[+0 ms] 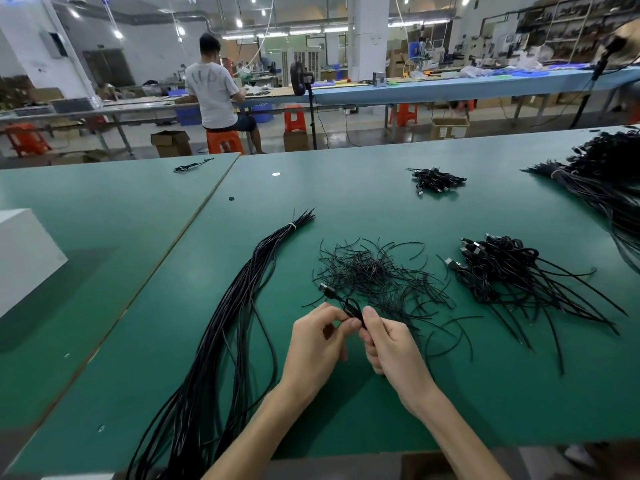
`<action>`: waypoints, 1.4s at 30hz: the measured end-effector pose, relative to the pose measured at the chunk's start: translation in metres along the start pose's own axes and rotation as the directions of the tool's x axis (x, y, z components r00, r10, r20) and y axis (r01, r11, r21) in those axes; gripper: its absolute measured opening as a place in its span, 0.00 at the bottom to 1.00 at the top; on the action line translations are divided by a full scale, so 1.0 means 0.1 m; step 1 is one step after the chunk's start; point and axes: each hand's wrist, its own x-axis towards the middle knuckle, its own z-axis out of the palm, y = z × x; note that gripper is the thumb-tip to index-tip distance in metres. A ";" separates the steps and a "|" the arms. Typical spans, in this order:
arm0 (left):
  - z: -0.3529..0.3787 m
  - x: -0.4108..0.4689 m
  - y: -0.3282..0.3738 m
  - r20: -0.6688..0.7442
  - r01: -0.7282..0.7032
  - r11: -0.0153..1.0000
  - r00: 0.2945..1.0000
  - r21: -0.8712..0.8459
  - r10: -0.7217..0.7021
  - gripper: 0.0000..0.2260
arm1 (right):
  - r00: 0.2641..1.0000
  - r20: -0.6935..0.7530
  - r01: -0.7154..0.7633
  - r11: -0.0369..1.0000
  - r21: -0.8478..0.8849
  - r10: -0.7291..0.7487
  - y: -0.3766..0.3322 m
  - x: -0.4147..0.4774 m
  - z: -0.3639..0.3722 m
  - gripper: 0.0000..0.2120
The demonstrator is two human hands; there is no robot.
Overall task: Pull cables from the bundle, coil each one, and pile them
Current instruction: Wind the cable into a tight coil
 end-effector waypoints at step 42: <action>-0.12 -0.10 0.05 0.141 -0.181 0.932 0.980 0.314 0.143 0.03 | 0.985 -0.091 0.128 0.974 -0.185 -0.147 0.06 0.00 0.00 0.20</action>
